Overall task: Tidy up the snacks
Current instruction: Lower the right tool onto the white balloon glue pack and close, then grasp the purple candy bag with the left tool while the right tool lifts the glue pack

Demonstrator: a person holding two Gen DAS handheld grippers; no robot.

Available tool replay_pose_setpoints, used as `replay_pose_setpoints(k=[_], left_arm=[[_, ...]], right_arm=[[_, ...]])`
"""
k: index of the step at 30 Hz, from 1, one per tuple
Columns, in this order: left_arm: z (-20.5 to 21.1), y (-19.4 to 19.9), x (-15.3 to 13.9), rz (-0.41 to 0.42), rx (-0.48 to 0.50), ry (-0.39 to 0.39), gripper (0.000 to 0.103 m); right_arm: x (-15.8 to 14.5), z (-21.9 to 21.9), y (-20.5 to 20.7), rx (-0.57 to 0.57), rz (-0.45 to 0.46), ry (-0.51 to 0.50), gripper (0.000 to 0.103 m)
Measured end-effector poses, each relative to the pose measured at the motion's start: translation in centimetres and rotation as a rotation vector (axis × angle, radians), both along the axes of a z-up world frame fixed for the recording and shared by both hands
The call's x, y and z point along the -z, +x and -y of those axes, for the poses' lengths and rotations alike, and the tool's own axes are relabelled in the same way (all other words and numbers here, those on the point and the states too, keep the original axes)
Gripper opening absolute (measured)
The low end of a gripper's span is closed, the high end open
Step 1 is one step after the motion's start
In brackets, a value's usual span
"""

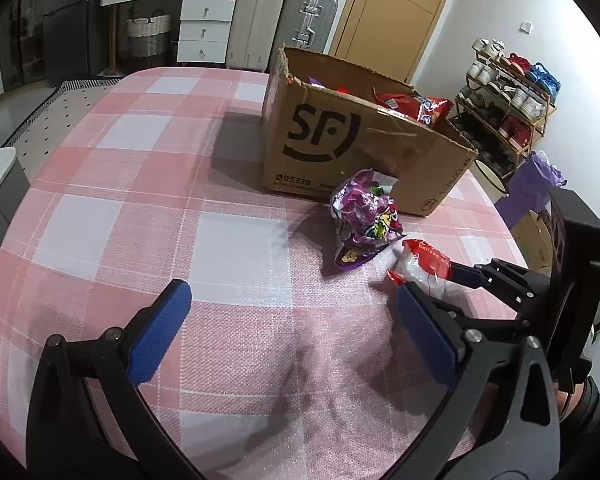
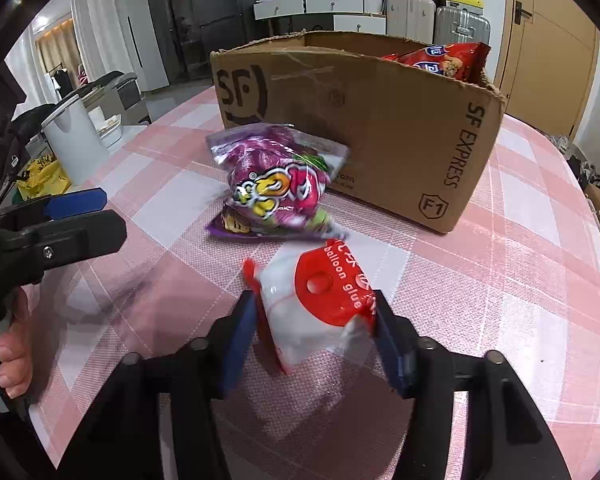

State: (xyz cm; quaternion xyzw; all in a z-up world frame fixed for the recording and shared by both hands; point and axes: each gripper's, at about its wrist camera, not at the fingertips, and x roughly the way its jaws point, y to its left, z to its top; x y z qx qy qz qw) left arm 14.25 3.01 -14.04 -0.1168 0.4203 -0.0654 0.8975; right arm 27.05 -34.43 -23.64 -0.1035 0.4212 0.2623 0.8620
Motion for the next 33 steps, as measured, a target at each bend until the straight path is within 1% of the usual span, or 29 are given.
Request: replay_pose_setpoints(k=[3, 5, 8, 11, 16, 21, 25, 28, 30, 33], left_arm=[[0.1, -0.3, -0.5, 0.009, -0.002, 0.015, 0.102], [0.2, -0.5, -0.7, 0.01, -0.003, 0.019, 0.102], [0.5, -0.9, -1.2, 0.013, -0.004, 0.026, 0.102], [0.8, -1.2, -1.6, 0.02, 0.004, 0.034, 0.102], [1.4, -1.4, -2.0, 0.022, 0.019, 0.045, 0.102], [1.5, -0.7, -1.5, -0.006, 0.044, -0.017, 0.102], [1.6, 0.4, -1.0, -0.032, 0.049, -0.017, 0.102], [1.7, 1.4, -0.6, -0.05, 0.053, -0.021, 0.102], [1.7, 2.2, -0.2, -0.066, 0.056, -0.037, 0.102], [1.8, 3.4, 0.3, -0.088, 0.058, -0.052, 0.102]], right_arm=[[-0.1, 0.5, 0.0, 0.001, -0.005, 0.02, 0.053], [-0.8, 0.9, -0.1, 0.004, 0.007, 0.038, 0.053], [-2.2, 2.0, -0.3, 0.023, 0.023, 0.113, 0.053], [-3.0, 3.2, -0.5, 0.045, 0.017, 0.176, 0.053], [-4.0, 5.1, -1.8, 0.062, 0.031, 0.247, 0.053], [-5.2, 6.8, -2.8, 0.077, 0.054, 0.289, 0.053], [-5.8, 8.1, -3.7, 0.086, 0.074, 0.318, 0.053], [-5.6, 8.2, -3.8, 0.115, 0.08, 0.312, 0.053], [-5.2, 8.6, -3.5, 0.122, 0.063, 0.334, 0.053], [-5.0, 9.0, -3.4, 0.125, 0.061, 0.349, 0.053]])
